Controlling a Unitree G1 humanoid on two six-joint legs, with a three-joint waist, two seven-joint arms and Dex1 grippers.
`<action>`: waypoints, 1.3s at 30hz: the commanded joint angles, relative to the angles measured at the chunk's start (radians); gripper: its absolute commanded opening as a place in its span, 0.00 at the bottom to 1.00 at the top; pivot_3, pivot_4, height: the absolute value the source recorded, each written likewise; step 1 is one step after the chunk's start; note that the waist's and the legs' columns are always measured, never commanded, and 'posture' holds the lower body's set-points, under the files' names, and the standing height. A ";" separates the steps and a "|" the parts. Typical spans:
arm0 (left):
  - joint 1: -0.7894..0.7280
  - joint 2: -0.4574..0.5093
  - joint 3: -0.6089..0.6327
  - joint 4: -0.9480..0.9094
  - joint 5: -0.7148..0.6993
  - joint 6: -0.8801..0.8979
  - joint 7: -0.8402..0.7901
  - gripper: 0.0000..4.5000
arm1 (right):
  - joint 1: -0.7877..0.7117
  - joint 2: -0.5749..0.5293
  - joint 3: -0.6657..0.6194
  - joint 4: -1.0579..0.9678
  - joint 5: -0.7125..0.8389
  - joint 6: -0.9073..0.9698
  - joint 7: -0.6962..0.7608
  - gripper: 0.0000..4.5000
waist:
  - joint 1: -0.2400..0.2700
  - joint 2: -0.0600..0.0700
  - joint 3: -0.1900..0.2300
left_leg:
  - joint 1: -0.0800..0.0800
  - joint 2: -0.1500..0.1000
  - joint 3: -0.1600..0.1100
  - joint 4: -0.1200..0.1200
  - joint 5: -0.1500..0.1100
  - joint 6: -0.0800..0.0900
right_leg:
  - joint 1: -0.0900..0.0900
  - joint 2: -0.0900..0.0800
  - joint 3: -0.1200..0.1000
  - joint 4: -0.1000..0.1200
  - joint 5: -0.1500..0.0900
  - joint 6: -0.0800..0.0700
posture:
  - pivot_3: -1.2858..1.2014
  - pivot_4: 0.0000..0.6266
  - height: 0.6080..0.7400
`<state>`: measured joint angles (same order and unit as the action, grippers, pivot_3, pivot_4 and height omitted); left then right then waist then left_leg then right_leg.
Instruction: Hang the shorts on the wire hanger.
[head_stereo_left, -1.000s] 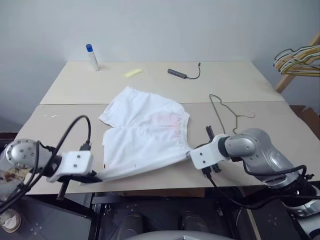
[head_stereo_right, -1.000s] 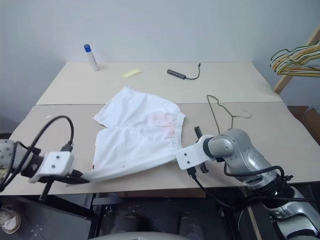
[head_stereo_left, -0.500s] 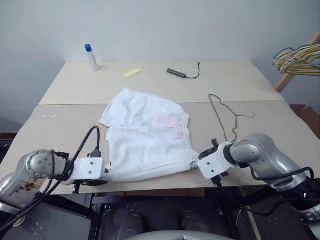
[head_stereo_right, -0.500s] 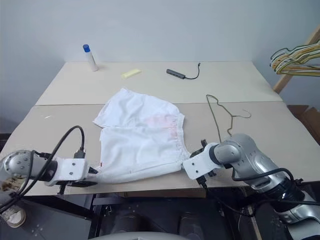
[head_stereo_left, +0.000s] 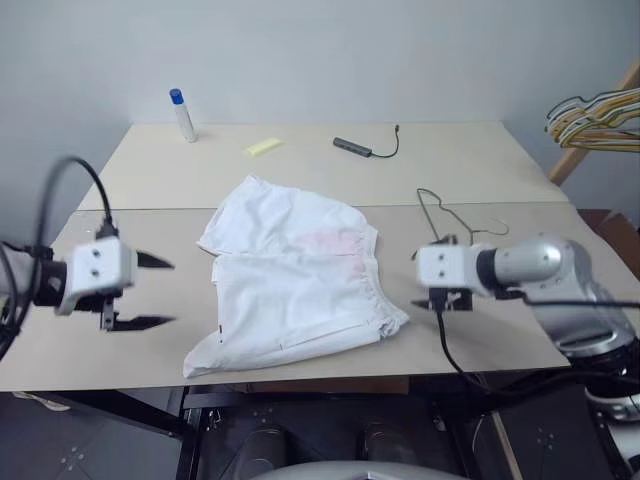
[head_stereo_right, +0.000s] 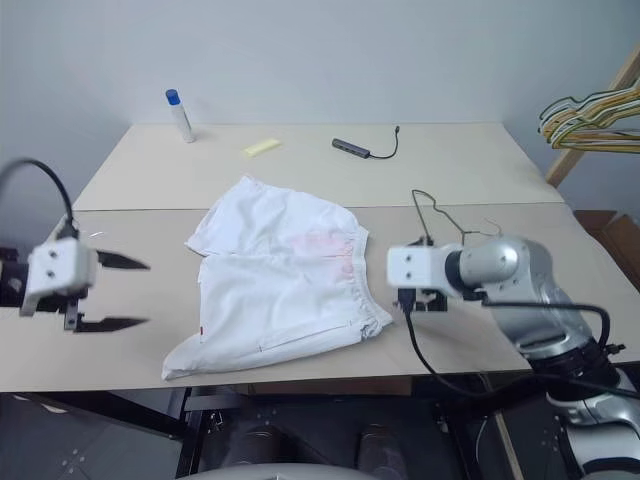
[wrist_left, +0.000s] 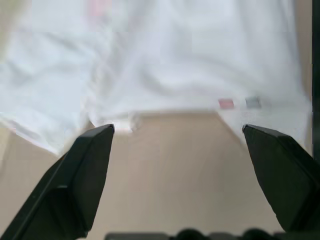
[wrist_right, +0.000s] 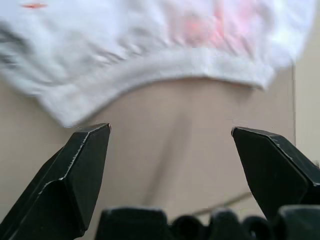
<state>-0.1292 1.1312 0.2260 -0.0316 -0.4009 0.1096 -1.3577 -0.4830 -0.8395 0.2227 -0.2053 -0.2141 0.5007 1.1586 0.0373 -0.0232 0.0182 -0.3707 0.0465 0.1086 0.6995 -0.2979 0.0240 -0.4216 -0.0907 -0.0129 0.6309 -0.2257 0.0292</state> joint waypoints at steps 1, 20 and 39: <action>-0.034 -0.051 0.027 -0.035 -0.084 0.059 0.022 0.99 | -0.080 0.075 -0.075 0.114 0.033 0.199 -0.104 1.00 | -0.006 0.000 0.000 | 0.000 0.000 0.000 0.000 0.000 0.000 | 0.000 0.000 0.000 0.000 0.000 0.000 | 0.54 0.00 1.00; -0.089 -0.312 -0.074 -0.273 -0.168 0.192 0.170 0.99 | -0.423 0.409 -0.249 1.012 0.162 0.239 -0.581 1.00 | -0.070 0.000 0.000 | 0.000 -0.001 -0.001 -0.003 0.002 -0.003 | 0.000 0.000 0.002 0.000 0.001 -0.001 | 0.54 0.00 1.00; -0.129 -0.355 -0.113 -0.284 -0.148 0.172 0.190 1.00 | -0.447 0.418 -0.212 1.220 0.171 0.229 -0.592 0.11 | -0.084 0.000 -0.003 | 0.003 -0.001 -0.002 -0.004 0.002 -0.003 | 0.002 0.001 0.003 0.000 0.001 0.000 | 0.53 0.00 1.00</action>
<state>-0.2411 0.7665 0.0983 -0.2995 -0.5514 0.3023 -1.1699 -0.9368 -0.4320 -0.0039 0.9774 -0.0380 0.7198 0.5593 -0.0469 -0.0230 0.0149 -0.3679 0.0456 0.1064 0.6960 -0.2961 0.0209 -0.4194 -0.0902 -0.0095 0.6313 -0.2248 0.0288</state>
